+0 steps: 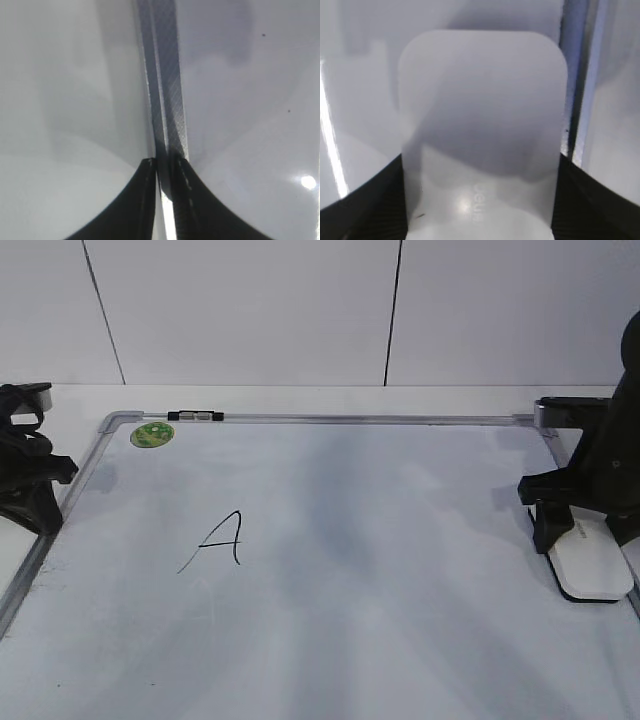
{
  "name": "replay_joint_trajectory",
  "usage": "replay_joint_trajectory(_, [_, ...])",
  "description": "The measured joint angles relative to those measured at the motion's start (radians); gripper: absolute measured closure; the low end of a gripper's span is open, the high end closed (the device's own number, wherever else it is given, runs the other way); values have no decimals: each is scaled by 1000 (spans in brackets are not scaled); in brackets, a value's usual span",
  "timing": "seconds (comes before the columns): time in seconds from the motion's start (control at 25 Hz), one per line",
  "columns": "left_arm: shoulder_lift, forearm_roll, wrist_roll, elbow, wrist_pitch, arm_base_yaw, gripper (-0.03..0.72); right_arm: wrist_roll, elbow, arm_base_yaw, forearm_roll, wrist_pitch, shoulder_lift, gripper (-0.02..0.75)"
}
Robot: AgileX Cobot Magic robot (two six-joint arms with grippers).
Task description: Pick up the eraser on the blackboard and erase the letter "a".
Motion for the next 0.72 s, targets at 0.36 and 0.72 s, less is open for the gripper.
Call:
replay_joint_trajectory(0.36, [0, 0, 0, 0, 0, 0, 610, -2, 0, -12, -6, -1, 0, 167])
replay_joint_trajectory(0.72, [0, 0, 0, 0, 0, 0, 610, -2, 0, -12, -6, -13, 0, 167])
